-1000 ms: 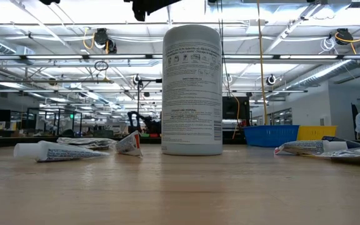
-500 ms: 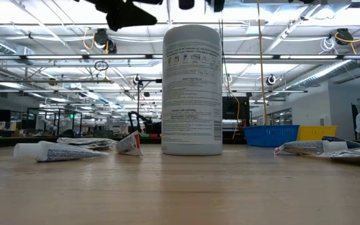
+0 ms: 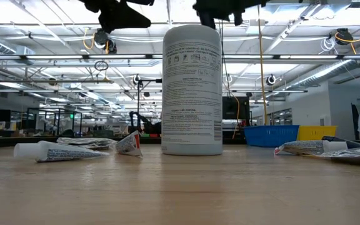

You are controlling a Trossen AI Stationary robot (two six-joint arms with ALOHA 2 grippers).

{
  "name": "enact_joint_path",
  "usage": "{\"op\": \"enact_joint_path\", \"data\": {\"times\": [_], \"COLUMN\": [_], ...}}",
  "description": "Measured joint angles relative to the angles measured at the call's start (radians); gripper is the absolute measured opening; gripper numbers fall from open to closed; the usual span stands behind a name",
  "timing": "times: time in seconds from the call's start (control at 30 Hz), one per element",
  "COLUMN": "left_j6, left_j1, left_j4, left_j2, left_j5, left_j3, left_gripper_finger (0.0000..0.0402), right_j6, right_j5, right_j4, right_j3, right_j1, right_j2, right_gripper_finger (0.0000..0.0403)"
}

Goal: Pick & Place Travel size toiletries
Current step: Put the left blue shave cream into the top blue bin

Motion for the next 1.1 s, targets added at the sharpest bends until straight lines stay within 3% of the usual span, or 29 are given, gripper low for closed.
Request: {"op": "enact_joint_path", "data": {"times": [0.43, 0.73, 1.1], "left_j6": [-0.051, -0.051, -0.052], "left_j1": [-0.007, -0.023, -0.032], "left_j4": [0.001, 0.001, 0.0], "left_j2": [0.0, 0.001, 0.002], "left_j5": [0.001, 0.001, 0.001], "left_j3": [0.0, 0.0, 0.0], "left_gripper_finger": [0.031, 0.031, 0.031], "right_j6": [0.093, 0.151, 0.294], "right_j5": [0.024, 0.173, 0.176], "right_j4": [-0.156, -0.303, -0.519], "right_j3": [0.0, 0.0, 0.0], "right_j1": [-0.201, -0.345, -0.535], "right_j2": [-0.002, -0.002, -0.002], "right_gripper_finger": [0.0132, 0.0132, 0.0132]}}
